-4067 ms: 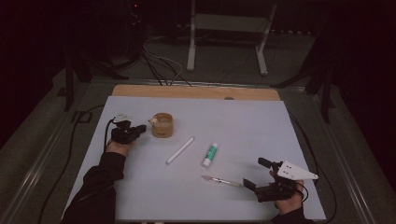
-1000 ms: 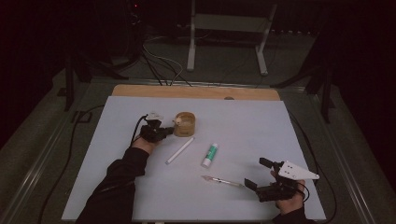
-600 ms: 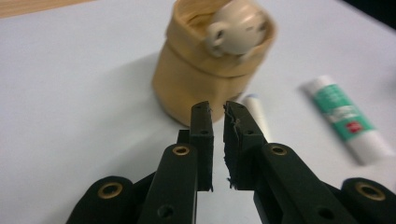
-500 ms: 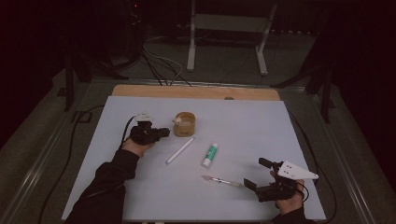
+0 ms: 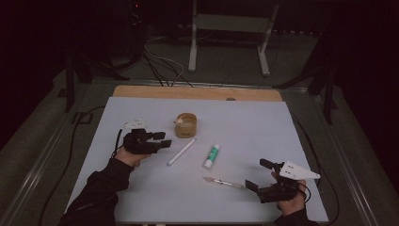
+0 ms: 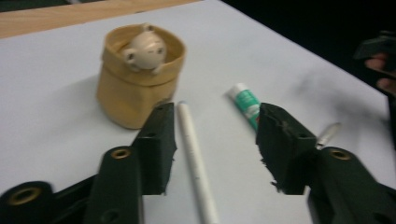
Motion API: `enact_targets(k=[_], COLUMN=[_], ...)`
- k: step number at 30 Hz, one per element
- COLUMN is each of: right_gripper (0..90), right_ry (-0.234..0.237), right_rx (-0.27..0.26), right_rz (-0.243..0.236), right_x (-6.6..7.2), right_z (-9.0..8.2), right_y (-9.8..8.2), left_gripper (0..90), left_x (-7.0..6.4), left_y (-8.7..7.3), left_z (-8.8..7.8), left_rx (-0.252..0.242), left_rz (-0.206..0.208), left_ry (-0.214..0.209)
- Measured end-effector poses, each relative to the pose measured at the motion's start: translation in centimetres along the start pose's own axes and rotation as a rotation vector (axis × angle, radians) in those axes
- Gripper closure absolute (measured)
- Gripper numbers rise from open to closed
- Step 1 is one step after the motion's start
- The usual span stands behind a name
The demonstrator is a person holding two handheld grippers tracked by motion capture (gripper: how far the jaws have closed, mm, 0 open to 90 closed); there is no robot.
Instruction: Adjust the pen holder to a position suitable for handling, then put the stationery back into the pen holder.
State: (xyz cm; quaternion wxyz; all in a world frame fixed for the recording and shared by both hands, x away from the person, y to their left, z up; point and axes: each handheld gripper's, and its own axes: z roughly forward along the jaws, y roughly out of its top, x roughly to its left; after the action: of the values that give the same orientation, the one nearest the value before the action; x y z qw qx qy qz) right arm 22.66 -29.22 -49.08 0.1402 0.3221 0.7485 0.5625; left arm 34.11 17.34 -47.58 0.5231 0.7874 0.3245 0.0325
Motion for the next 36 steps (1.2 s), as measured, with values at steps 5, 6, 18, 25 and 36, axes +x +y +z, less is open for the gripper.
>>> enact_targets(k=[5, 6, 18, 25, 36], right_gripper=[0.0, 0.0, 0.0, 0.0, 0.0], right_ry=[0.015, 0.021, 0.085, 0.136, 0.134], right_rx=[-0.004, -0.008, 0.003, 0.017, 0.068], right_rz=[0.002, 0.005, -0.006, -0.034, -0.121], right_x=[0.1, 0.1, -0.2, -0.8, -0.4], right_z=[-0.1, -0.1, 0.6, 1.1, 2.0], right_y=[0.5, 0.6, 1.8, 2.8, 2.9], left_gripper=[31.8, 28.6, 0.4, 0.4, 0.4], left_x=[-1.2, -1.4, -3.5, -4.4, -5.4], left_y=[-0.2, -0.3, -1.2, -1.9, -3.3], left_z=[-0.5, -0.6, -1.0, -1.3, -1.2], left_rx=[0.0, 0.0, -0.009, -0.046, -0.039], left_rz=[0.024, 0.026, 0.065, 0.112, 0.151], left_ry=[-0.008, -0.01, -0.088, -0.089, -0.105])
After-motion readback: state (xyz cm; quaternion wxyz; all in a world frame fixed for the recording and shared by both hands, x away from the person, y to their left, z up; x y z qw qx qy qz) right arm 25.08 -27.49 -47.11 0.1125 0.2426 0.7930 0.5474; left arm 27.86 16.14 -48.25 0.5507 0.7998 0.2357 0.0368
